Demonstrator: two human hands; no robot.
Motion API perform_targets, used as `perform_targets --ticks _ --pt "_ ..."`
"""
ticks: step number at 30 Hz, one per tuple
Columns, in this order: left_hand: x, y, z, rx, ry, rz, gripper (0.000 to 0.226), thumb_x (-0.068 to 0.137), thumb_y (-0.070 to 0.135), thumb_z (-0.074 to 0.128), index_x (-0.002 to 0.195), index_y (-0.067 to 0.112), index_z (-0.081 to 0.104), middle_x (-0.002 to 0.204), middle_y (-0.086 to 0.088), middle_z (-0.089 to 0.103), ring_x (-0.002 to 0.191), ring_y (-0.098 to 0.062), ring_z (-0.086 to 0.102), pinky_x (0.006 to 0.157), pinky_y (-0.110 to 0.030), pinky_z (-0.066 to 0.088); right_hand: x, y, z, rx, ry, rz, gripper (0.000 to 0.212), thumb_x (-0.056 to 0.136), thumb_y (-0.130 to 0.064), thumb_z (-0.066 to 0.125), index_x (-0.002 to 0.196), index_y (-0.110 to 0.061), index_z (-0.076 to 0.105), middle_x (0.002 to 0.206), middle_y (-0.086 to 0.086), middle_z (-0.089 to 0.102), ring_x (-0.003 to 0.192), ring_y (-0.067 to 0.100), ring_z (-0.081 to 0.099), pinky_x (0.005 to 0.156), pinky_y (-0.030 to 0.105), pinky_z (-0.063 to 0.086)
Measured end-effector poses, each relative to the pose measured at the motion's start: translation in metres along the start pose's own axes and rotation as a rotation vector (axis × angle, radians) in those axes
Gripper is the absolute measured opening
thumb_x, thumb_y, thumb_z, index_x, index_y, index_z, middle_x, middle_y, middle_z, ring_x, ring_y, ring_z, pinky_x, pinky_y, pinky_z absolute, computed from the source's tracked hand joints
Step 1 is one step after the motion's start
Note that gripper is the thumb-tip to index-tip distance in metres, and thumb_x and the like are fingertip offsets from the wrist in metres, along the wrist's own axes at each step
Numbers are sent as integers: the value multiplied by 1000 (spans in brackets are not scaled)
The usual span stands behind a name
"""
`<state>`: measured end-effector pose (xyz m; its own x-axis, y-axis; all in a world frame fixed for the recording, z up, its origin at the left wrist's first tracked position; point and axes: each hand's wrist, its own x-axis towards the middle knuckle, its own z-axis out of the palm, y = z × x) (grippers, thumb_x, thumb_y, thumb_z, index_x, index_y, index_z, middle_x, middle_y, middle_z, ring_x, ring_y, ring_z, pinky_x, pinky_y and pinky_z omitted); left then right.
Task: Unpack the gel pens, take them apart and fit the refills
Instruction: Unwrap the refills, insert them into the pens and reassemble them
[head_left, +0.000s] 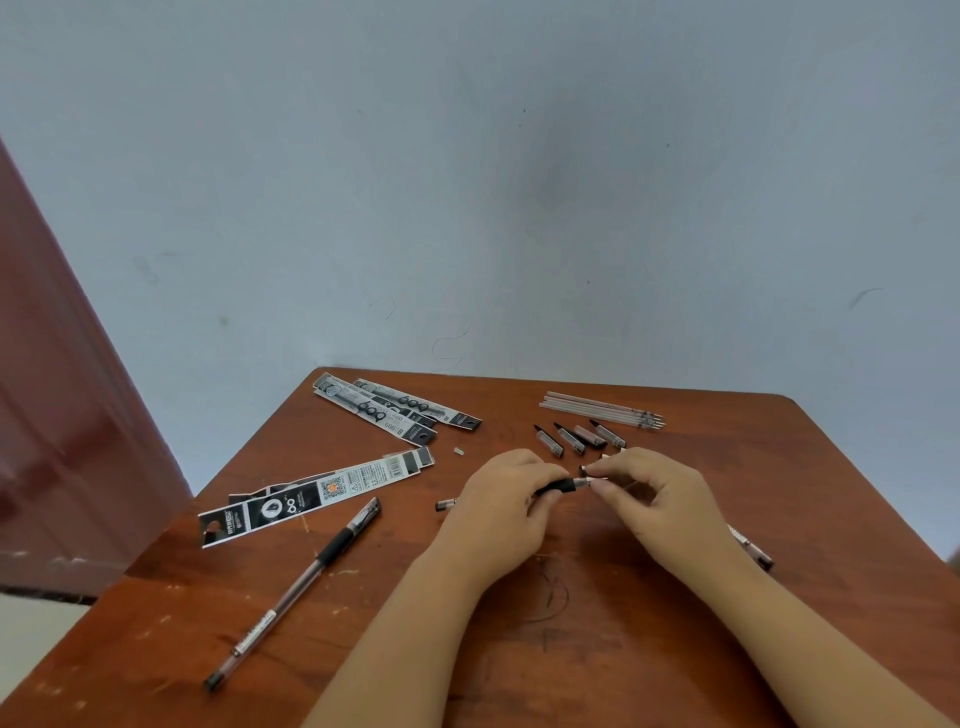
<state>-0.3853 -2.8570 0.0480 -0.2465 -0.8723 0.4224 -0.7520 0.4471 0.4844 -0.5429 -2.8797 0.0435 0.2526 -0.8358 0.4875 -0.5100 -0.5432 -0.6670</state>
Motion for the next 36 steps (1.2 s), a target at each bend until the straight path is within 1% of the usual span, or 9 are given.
perform_targets --ticks 6,10,14,16,21,26,29,31,36 --pt "0 1 0 9 4 12 29 90 14 49 117 17 59 110 -2 59 103 -11 49 85 -15 33 0 0 0 -68 -60 14 11 83 -14 58 82 -17 69 69 -19 54 67 0 53 62 5 39" --pt "0 3 0 -1 10 20 29 89 15 51 118 17 59 110 -2 60 103 -11 50 87 -16 34 1 -1 0 -67 -61 33 33 89 -19 48 56 -23 50 53 -9 43 65 -4 50 57 9 36" --pt "0 2 0 -2 25 10 29 90 15 51 117 16 59 110 -2 60 103 -11 50 86 -16 33 -1 -2 -3 45 -29 30 17 84 -11 55 81 -28 57 72 -18 56 75 -12 53 62 5 41" --pt "-1 2 -1 -11 29 11 28 89 14 52 116 16 60 108 -2 60 102 -12 51 86 -17 34 -2 -2 -3 64 -47 15 25 79 -5 59 88 -28 58 80 -20 58 81 -9 54 64 4 43" --pt "-1 2 -1 -16 43 15 27 89 14 53 114 16 61 107 -2 60 101 -11 51 84 -15 33 -1 0 -1 -22 -66 -43 23 79 -5 61 81 -28 60 78 -23 56 78 4 57 69 6 43" --pt "-1 2 -1 -18 49 21 27 89 15 53 115 16 61 107 -1 61 99 -10 50 85 -14 34 0 -1 -1 -48 -70 -44 23 88 -24 51 68 -36 51 65 -18 51 75 -8 51 64 5 38" --pt "0 2 -2 -17 58 17 27 89 15 52 115 16 60 108 -1 60 100 -9 50 85 -14 33 0 -3 -2 -15 -68 -41 13 87 -22 52 80 -33 55 74 -21 55 78 -2 54 65 6 41" --pt "0 2 -2 -8 63 18 28 89 15 52 115 17 60 108 -1 61 101 -9 50 85 -14 32 -1 -2 -3 -13 -75 -47 21 82 -11 58 91 -30 57 82 -24 55 79 0 56 68 5 43" --pt "-1 3 -2 -12 75 23 27 88 14 53 114 17 61 107 -1 61 101 -10 51 85 -14 33 -1 -1 -1 -66 -77 -67 18 81 -6 58 94 -17 66 82 -28 52 75 -5 55 71 2 41"
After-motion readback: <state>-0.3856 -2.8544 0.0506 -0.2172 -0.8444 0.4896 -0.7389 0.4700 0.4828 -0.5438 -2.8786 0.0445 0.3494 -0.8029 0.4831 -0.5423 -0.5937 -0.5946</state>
